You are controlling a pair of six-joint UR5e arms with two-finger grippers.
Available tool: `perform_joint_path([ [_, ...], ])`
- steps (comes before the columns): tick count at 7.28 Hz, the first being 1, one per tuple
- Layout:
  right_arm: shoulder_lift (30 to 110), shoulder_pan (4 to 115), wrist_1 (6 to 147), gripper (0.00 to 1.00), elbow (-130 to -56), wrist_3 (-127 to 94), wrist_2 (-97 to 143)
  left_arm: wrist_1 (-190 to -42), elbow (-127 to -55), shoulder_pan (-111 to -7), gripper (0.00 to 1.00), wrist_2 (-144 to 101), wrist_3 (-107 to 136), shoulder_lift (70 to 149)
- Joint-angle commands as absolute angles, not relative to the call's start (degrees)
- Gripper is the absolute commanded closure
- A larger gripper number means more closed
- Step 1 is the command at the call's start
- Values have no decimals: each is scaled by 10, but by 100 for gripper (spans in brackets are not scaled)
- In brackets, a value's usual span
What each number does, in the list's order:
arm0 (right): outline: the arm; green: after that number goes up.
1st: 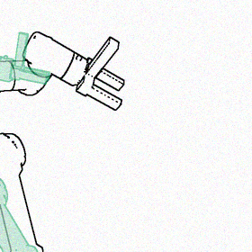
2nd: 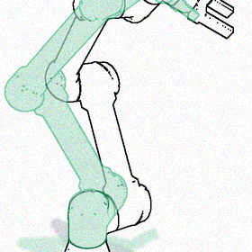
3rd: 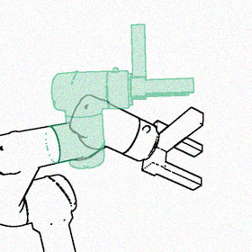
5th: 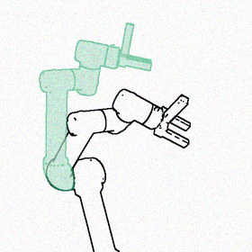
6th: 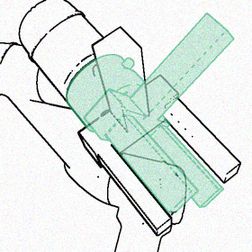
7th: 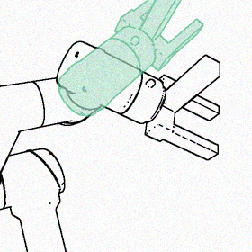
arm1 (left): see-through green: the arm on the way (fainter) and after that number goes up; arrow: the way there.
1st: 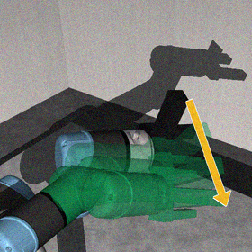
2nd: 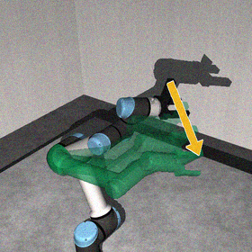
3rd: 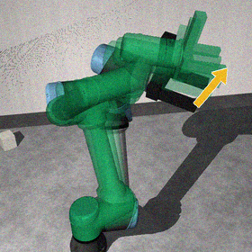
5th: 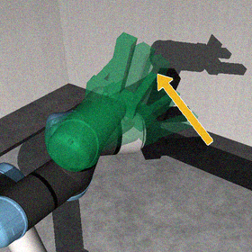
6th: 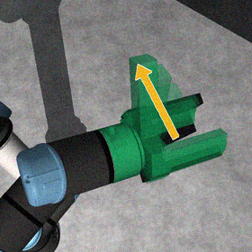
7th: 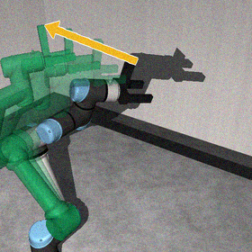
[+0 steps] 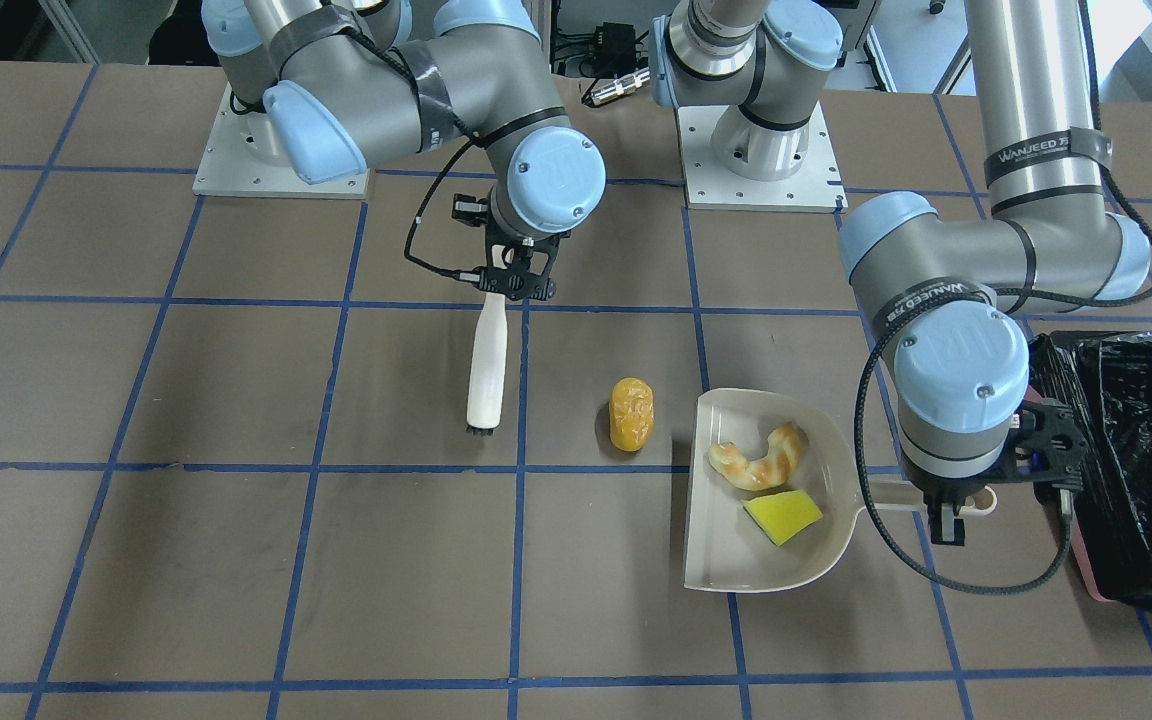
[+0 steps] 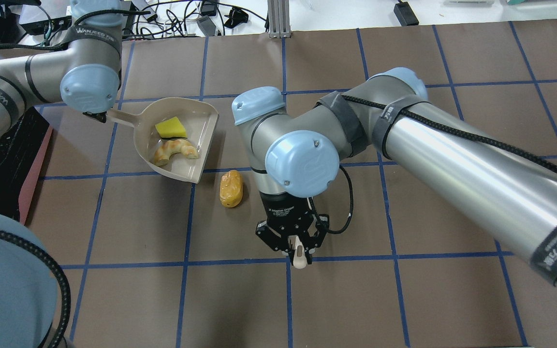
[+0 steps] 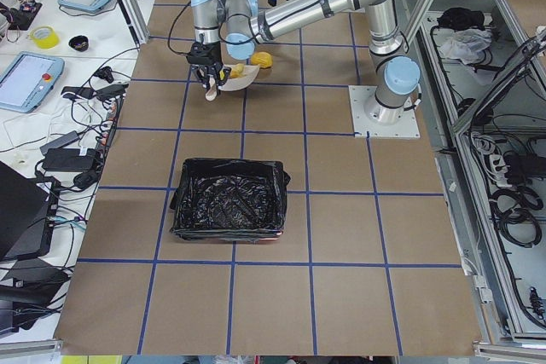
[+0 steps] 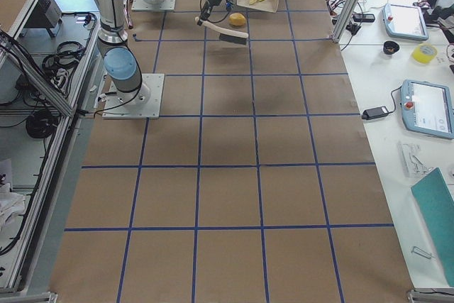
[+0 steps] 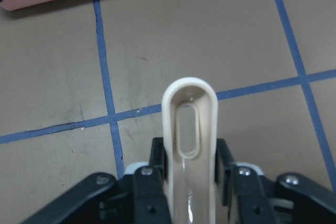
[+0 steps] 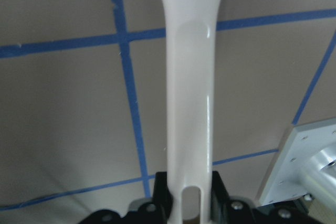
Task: Sweep and dump trash into bin
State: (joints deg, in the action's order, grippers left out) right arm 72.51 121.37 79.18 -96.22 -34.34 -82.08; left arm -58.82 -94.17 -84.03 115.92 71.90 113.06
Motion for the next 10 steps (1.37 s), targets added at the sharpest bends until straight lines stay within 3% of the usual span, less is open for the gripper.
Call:
perform_joint_path([
  [1,729,1277,807,100,-971,-441,-733,-430,-1082,-839,100,1161,731,1078],
  [3,725,1303,813,100,-968,-506,-691,-374,-1154,-840,100,1168,727,1050],
  [6,679,1309,931,100,-966,-508,-670,-381,-1161,-842,100,1159,754,1049],
  [8,644,1309,1088,100,-962,-505,-658,-381,-1155,-842,100,1158,755,1052],
  [10,624,1309,1121,100,-920,-505,-629,-380,-1152,-842,100,1158,755,1056],
])
